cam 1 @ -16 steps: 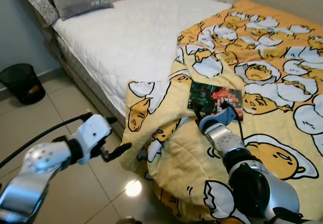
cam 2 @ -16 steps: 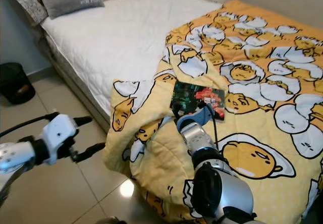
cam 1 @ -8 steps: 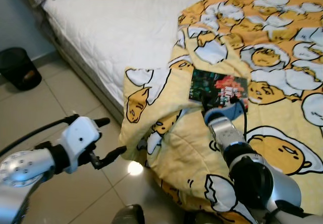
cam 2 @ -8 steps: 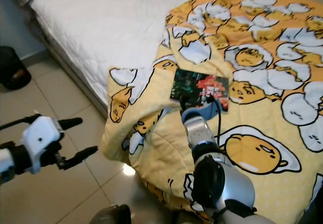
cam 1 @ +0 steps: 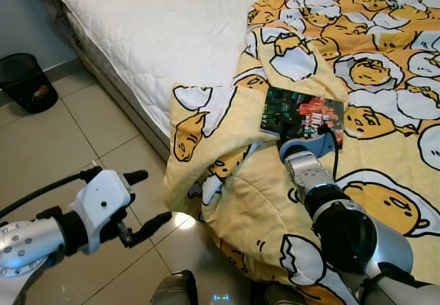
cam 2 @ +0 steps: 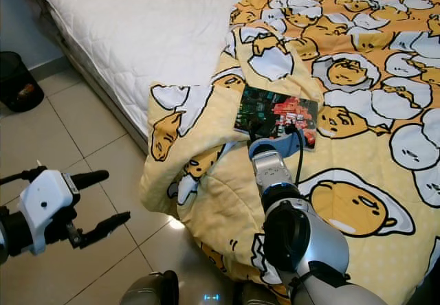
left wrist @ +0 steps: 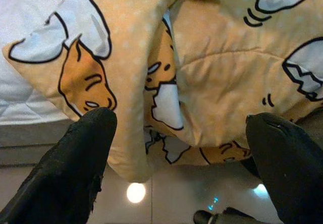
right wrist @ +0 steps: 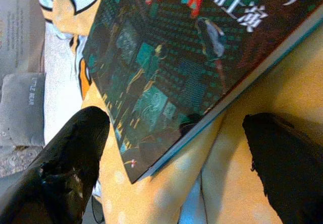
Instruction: Clean up the room
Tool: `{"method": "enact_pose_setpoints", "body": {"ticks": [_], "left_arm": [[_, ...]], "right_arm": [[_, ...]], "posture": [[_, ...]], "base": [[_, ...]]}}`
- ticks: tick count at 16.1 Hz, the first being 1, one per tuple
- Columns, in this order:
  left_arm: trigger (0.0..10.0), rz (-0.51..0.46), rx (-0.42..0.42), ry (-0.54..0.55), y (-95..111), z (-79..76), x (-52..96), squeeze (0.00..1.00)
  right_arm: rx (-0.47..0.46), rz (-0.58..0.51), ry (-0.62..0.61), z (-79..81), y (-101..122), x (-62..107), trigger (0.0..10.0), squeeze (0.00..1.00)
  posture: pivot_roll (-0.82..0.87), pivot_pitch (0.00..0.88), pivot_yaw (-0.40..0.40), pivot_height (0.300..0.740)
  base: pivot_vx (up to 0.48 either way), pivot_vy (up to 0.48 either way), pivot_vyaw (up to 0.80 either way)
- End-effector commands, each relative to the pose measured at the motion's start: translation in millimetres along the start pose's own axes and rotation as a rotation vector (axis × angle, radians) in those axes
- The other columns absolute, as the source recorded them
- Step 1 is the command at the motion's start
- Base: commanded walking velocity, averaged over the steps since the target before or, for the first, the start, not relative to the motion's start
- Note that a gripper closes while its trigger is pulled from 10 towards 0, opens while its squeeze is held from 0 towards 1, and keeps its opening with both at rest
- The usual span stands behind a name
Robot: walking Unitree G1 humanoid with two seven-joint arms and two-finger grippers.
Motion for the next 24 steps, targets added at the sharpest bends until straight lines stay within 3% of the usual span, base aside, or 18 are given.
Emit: {"method": "enact_pose_setpoints", "body": {"ticks": [1,3,5,7,8,9,10,11,13,14,15,24], "left_arm": [[10.0,0.007,-0.01,0.003,3.0,-0.8,4.6,0.85],[10.0,0.01,-0.009,0.002,5.5,-2.4,8.1,0.85],[10.0,0.034,-0.017,0.019,8.3,-2.1,21.0,0.85],[10.0,0.041,-0.012,0.03,9.1,-3.2,25.7,0.85],[10.0,0.041,-0.006,0.034,9.7,-5.0,27.9,0.85],[10.0,0.042,-0.003,0.035,9.7,-6.0,28.8,0.85],[10.0,0.046,0.002,0.035,9.5,-8.1,30.6,0.85],[10.0,0.048,0.006,0.036,9.3,-9.5,31.4,0.85],[10.0,0.049,0.013,0.034,9.4,-10.6,31.2,0.85],[10.0,0.049,0.015,0.032,9.4,-10.6,30.9,0.85],[10.0,0.051,0.015,0.03,8.9,-10.3,30.8,0.85],[10.0,0.061,0.018,0.02,6.7,-14.7,31.7,0.85]], "right_arm": [[-0.022,-0.005,-0.036,-5.5,-1.4,0.8,10.0,0.0],[-0.045,-0.023,-0.049,-7.5,1.7,0.8,10.0,0.0],[-0.179,-0.119,-0.01,3.8,22.3,-1.7,10.0,0.0],[-0.251,-0.182,0.016,11.3,37.6,-2.7,9.8,0.0],[-0.273,-0.225,0.035,17.1,48.8,-2.9,8.7,0.0],[-0.271,-0.237,0.044,19.6,52.6,-3.0,3.9,0.0],[-0.274,-0.243,0.055,22.8,56.6,-3.2,2.2,0.0],[-0.267,-0.239,0.062,25.1,57.8,-3.6,1.2,0.0],[-0.253,-0.231,0.063,26.2,57.4,-3.9,1.3,0.0],[-0.256,-0.227,0.058,24.8,56.0,-3.8,0.1,0.0],[-0.261,-0.227,0.053,22.6,54.6,-3.6,0.0,0.0],[-0.26,-0.219,0.024,13.4,51.3,-2.7,0.0,0.0]], "posture": [[0.31,0.205,0.018,0.74],[0.33,0.206,0.022,0.74],[0.36,0.201,0.025,0.74],[0.37,0.2,0.019,0.74],[0.37,0.198,0.018,0.74],[0.37,0.196,0.016,0.74],[0.37,0.188,0.015,0.74],[0.37,0.184,0.016,0.74],[0.36,0.18,0.019,0.74],[0.36,0.18,0.02,0.74],[0.36,0.18,0.02,0.74],[0.36,0.172,0.021,0.74]], "base": [[0.0,0.0,0.0],[0.0,0.0,0.0],[0.0,0.0,0.0],[0.0,0.0,0.0],[0.0,0.0,0.0],[0.0,0.0,0.0],[0.0,0.0,0.0],[0.0,0.0,0.0],[0.0,0.0,0.0],[0.0,0.0,0.0],[0.0,0.0,0.0],[0.0,0.0,0.0]]}}
Point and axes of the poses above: a point about 5 cm out from each wrist's last joint towards the gripper, its own x axis pointing back from the gripper into the wrist, its own y axis along the axis of the wrist's last joint, z = x × y, the point moved 1 cm from there along -x, pointing out of the wrist towards the gripper, and after that the axes turned 1 degree about -x, right-handed, at the moved point
